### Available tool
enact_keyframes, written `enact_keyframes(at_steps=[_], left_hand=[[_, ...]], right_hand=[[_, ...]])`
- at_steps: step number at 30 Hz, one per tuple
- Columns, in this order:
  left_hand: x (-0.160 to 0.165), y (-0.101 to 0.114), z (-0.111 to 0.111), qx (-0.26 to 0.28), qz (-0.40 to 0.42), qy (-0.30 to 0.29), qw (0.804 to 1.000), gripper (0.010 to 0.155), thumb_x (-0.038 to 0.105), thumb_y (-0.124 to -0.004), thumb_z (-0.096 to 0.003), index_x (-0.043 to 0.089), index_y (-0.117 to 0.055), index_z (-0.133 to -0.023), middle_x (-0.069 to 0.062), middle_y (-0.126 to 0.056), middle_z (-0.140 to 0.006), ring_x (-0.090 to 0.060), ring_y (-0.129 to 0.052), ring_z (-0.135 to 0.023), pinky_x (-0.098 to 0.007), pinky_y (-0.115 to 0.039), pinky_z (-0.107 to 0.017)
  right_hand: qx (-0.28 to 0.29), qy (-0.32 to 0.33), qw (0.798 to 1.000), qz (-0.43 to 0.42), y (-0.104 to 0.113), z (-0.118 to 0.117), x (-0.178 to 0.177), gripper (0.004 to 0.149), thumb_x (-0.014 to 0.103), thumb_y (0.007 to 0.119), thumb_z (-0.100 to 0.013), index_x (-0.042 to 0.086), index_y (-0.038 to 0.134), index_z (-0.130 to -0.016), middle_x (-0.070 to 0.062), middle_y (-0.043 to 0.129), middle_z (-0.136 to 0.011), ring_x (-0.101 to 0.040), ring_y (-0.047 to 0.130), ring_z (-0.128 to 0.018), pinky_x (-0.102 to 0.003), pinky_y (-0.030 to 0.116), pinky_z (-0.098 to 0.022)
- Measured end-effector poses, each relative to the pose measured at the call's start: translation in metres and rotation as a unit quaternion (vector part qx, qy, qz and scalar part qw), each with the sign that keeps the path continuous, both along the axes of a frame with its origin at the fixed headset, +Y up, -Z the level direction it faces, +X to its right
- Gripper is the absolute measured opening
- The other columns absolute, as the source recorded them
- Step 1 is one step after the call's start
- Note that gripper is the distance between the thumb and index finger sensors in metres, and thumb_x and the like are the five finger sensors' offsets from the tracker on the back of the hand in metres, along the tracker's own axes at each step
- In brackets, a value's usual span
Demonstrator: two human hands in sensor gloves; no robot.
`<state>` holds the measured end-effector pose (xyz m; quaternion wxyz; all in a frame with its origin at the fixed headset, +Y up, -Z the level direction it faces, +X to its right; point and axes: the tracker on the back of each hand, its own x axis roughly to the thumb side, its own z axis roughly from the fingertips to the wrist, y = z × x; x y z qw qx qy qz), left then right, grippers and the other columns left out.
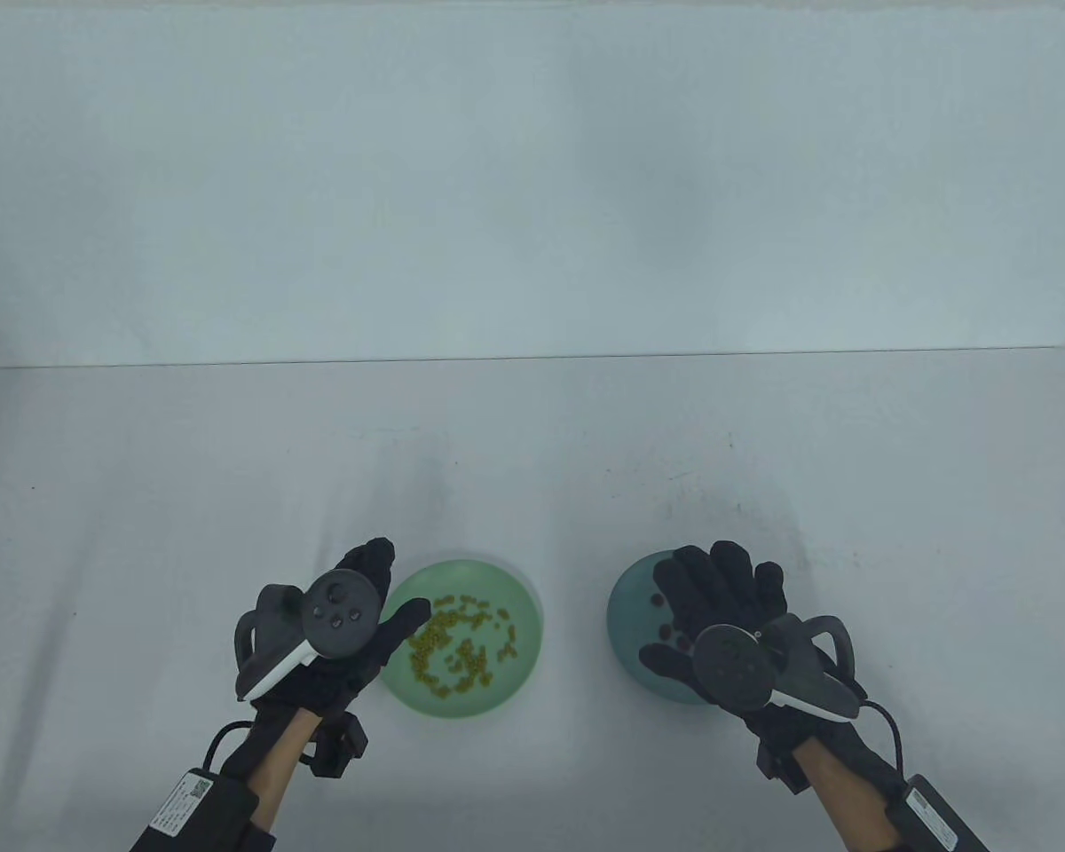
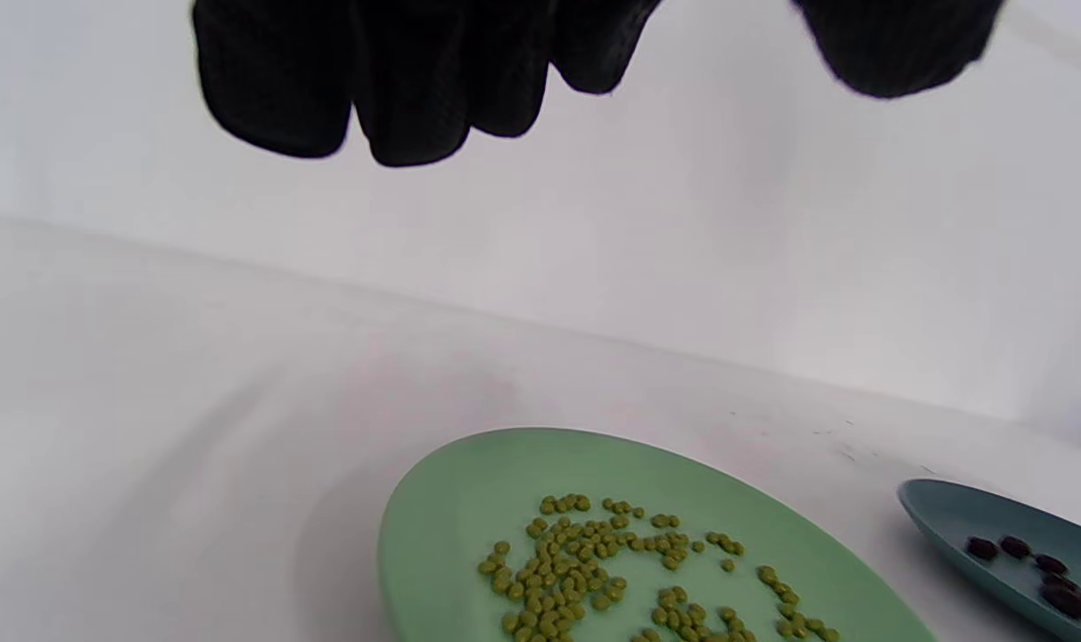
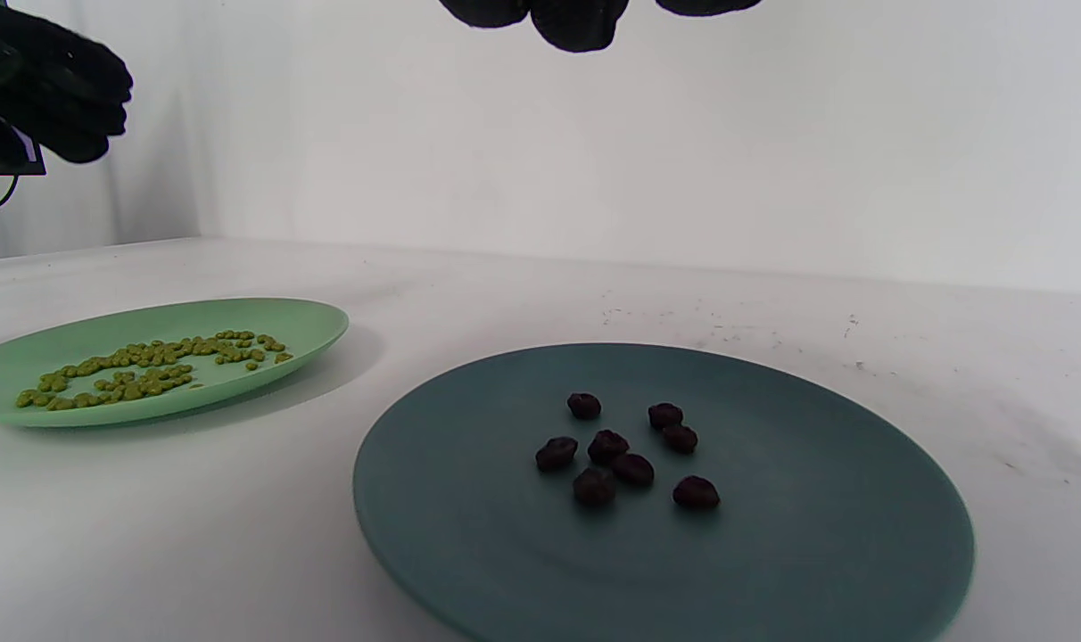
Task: Pick cranberries with hand pinch into plate
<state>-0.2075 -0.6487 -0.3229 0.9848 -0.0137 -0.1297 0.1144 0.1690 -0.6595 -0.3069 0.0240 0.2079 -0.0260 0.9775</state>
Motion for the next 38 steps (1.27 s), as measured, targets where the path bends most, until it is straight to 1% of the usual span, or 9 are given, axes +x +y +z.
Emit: enact_keyframes(at_steps=[3,7,10,12,14,20,38], left_hand=[[0.010,0.003,0.009,0.018,-0.008,-0.032,0.999,0.088,0.062,-0.060,-0.0538,0.008,-0.032,-0.118,-0.024,-0.039,-0.119,-0.049,-0.053,-0.109,-0.063,-0.057,-0.073],[0.022,0.000,0.017,0.027,-0.007,-0.062,0.998,0.091,0.063,-0.059,-0.0534,0.007,-0.027,-0.117,-0.024,-0.032,-0.120,-0.052,-0.042,-0.111,-0.065,-0.049,-0.075],[0.028,-0.006,0.020,0.018,-0.022,-0.077,0.997,0.093,0.064,-0.058,-0.0532,0.007,-0.023,-0.117,-0.025,-0.027,-0.120,-0.053,-0.035,-0.111,-0.066,-0.045,-0.076],[0.030,-0.012,0.020,0.021,-0.021,-0.078,0.997,0.093,0.064,-0.058,-0.0531,0.007,-0.021,-0.117,-0.025,-0.026,-0.120,-0.053,-0.033,-0.111,-0.066,-0.043,-0.076],[0.030,-0.020,0.020,0.006,-0.023,-0.082,0.996,0.093,0.064,-0.058,-0.0530,0.007,-0.021,-0.117,-0.025,-0.024,-0.120,-0.053,-0.031,-0.111,-0.066,-0.042,-0.076],[0.030,-0.026,0.020,0.000,-0.034,-0.082,0.996,0.093,0.065,-0.057,-0.0528,0.007,-0.022,-0.117,-0.026,-0.025,-0.120,-0.055,-0.031,-0.111,-0.066,-0.041,-0.075],[0.026,-0.026,0.019,0.007,-0.020,-0.070,0.997,0.093,0.064,-0.057,-0.0530,0.006,-0.023,-0.117,-0.026,-0.026,-0.120,-0.055,-0.030,-0.110,-0.066,-0.040,-0.075]], right_hand=[[0.000,0.001,1.000,-0.004,0.000,0.000,0.000,0.089,0.072,0.043,-0.050,0.017,0.034,-0.120,-0.014,0.040,-0.127,-0.053,0.038,-0.114,-0.072,0.036,-0.075],[0.005,0.000,1.000,-0.004,0.000,0.000,0.001,0.089,0.072,0.043,-0.050,0.018,0.034,-0.120,-0.014,0.039,-0.127,-0.053,0.038,-0.114,-0.072,0.036,-0.075],[0.006,0.003,1.000,-0.004,0.000,0.000,0.001,0.089,0.072,0.043,-0.050,0.018,0.033,-0.120,-0.014,0.038,-0.127,-0.053,0.037,-0.114,-0.072,0.036,-0.075],[0.006,0.005,1.000,-0.005,-0.001,0.001,0.000,0.089,0.072,0.042,-0.050,0.018,0.033,-0.120,-0.014,0.038,-0.127,-0.053,0.037,-0.114,-0.072,0.035,-0.075],[0.006,0.006,1.000,-0.002,-0.002,0.001,-0.001,0.089,0.072,0.042,-0.050,0.018,0.032,-0.120,-0.014,0.038,-0.127,-0.053,0.036,-0.114,-0.072,0.035,-0.075],[0.004,0.006,1.000,0.004,-0.004,0.001,-0.002,0.089,0.072,0.042,-0.050,0.018,0.032,-0.120,-0.014,0.038,-0.127,-0.053,0.036,-0.114,-0.072,0.035,-0.075],[0.002,0.007,1.000,0.018,-0.005,0.002,-0.004,0.089,0.072,0.043,-0.050,0.018,0.033,-0.120,-0.014,0.038,-0.127,-0.053,0.037,-0.114,-0.072,0.035,-0.075]])
